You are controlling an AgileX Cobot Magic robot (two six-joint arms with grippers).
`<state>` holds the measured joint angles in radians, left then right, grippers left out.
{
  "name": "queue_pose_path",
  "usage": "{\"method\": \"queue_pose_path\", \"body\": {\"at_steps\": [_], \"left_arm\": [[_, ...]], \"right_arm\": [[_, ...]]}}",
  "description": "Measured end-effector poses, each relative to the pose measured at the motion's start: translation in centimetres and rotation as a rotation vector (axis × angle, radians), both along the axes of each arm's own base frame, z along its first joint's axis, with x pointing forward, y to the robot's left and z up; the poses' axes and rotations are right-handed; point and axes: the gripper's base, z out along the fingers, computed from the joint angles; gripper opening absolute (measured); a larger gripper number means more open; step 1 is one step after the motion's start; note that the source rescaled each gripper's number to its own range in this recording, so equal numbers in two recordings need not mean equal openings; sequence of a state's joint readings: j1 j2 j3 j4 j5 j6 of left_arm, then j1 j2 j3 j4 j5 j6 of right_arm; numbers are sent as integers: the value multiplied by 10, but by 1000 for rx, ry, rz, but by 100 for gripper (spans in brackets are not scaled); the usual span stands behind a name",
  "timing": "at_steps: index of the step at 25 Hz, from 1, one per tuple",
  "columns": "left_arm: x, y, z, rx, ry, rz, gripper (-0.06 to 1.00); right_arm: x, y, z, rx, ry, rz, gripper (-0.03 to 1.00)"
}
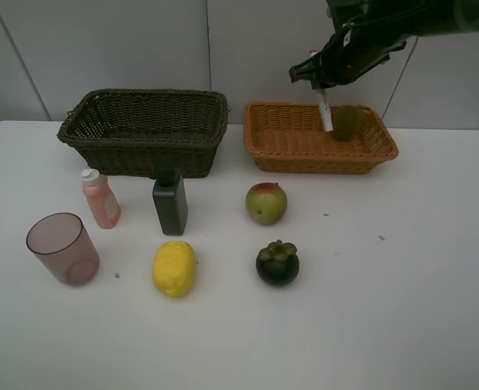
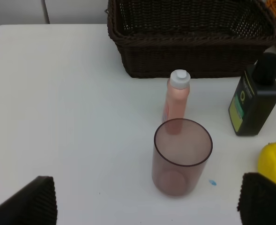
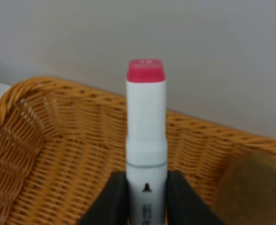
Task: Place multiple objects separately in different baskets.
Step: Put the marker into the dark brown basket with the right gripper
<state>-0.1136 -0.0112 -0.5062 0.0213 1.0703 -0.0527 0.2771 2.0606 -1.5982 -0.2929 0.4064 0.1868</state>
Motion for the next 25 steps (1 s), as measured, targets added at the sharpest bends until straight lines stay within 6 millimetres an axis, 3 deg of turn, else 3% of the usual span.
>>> {"method": "queue_pose_path", "body": {"at_steps": [5, 10, 15, 18, 25], "left_arm": [[0, 0, 0, 0, 0, 0, 100], [0, 0, 0, 0, 0, 0, 100], [0, 0, 0, 0, 0, 0, 100], [0, 0, 0, 0, 0, 0, 100], [0, 0, 0, 0, 0, 0, 100]], "right_arm": [[3, 1, -27, -6, 77, -14, 0], [3, 12, -24, 5, 54, 11, 0], [-5, 44, -20, 30, 19, 82, 0], [-7, 68, -7, 62, -25, 126, 0], [-12, 120, 48, 137, -190, 232, 0]]}}
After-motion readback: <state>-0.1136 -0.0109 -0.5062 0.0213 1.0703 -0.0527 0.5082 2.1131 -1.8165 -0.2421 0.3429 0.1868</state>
